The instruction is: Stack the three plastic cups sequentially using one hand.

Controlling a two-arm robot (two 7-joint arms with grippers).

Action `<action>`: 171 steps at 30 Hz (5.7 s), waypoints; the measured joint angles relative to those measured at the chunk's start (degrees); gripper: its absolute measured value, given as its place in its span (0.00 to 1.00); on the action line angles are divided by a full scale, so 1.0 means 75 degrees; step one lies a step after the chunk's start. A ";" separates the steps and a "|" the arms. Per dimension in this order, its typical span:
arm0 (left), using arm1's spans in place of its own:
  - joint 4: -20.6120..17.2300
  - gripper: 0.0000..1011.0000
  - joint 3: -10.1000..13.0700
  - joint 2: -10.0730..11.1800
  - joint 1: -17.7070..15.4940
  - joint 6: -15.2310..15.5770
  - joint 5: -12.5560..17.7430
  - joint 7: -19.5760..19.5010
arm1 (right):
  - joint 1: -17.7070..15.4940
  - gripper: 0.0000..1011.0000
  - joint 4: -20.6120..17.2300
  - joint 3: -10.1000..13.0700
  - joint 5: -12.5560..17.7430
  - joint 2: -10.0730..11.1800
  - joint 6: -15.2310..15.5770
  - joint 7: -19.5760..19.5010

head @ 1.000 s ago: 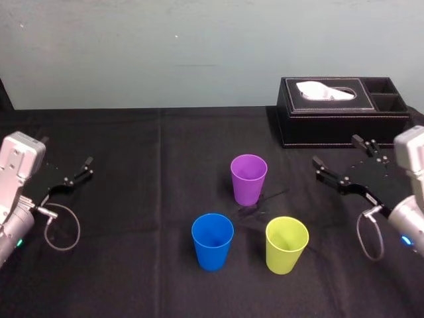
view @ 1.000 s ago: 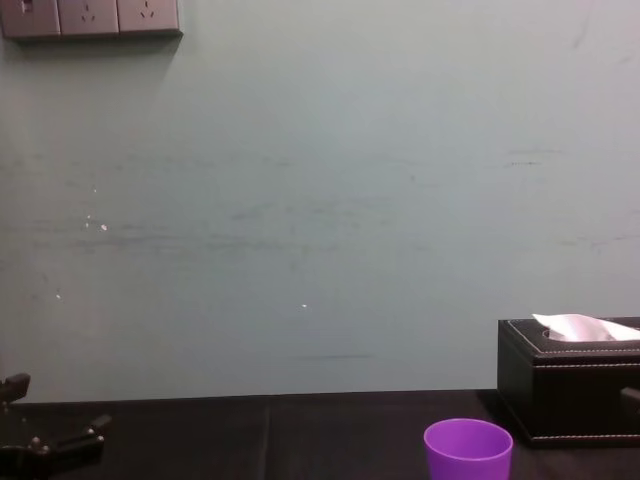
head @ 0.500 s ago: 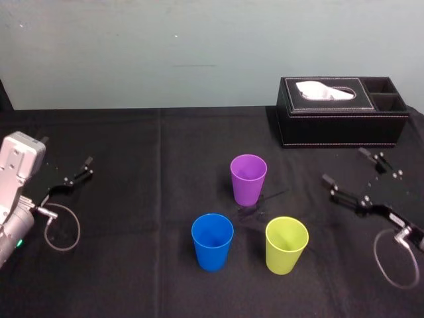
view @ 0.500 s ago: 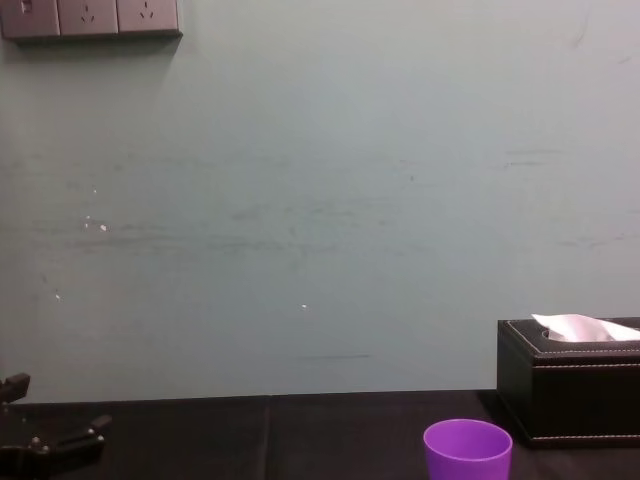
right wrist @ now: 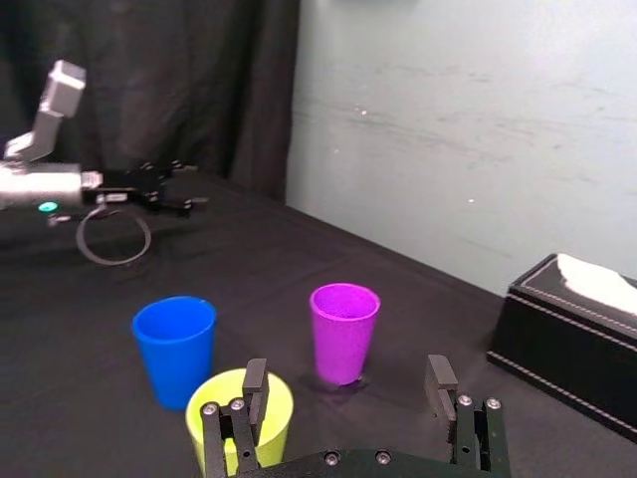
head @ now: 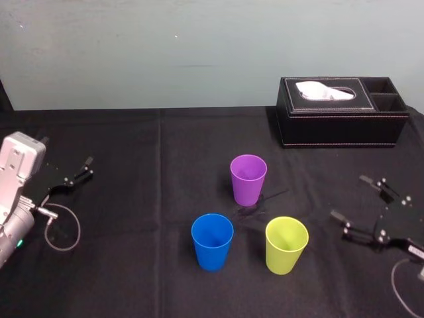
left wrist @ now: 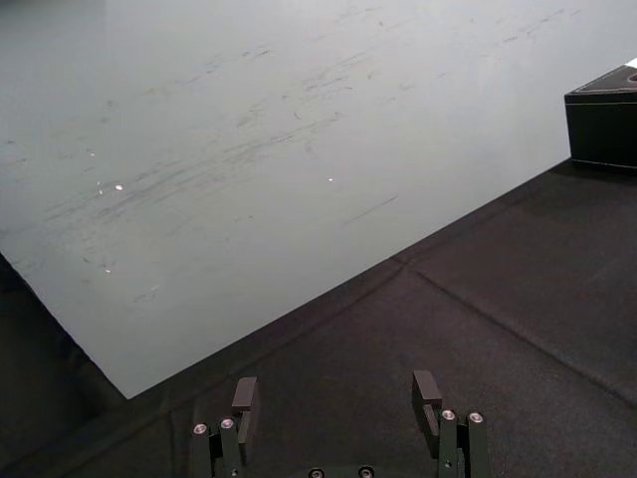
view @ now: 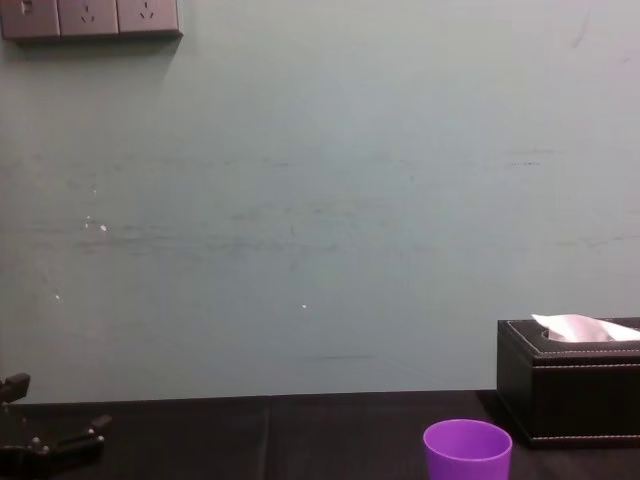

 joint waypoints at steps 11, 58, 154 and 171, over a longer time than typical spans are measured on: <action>0.0000 1.00 0.0000 0.0000 0.0000 0.0000 -0.0001 0.0000 | -0.0041 0.99 0.0313 -0.0242 -0.0375 -0.0025 -0.0043 0.0620; 0.0000 1.00 0.0000 0.0000 0.0000 0.0000 -0.0001 0.0000 | 0.1192 0.99 0.1465 -0.1301 -0.0634 -0.0945 0.0701 0.1536; -0.0001 1.00 0.0000 0.0000 0.0000 0.0000 -0.0001 0.0000 | 0.1629 0.73 0.0352 -0.1077 -0.0327 -0.0991 0.1695 0.0552; 0.0000 1.00 0.0000 0.0000 0.0000 0.0000 -0.0001 0.0000 | 0.2809 0.73 0.0306 -0.1318 -0.0589 -0.1509 0.2278 -0.0080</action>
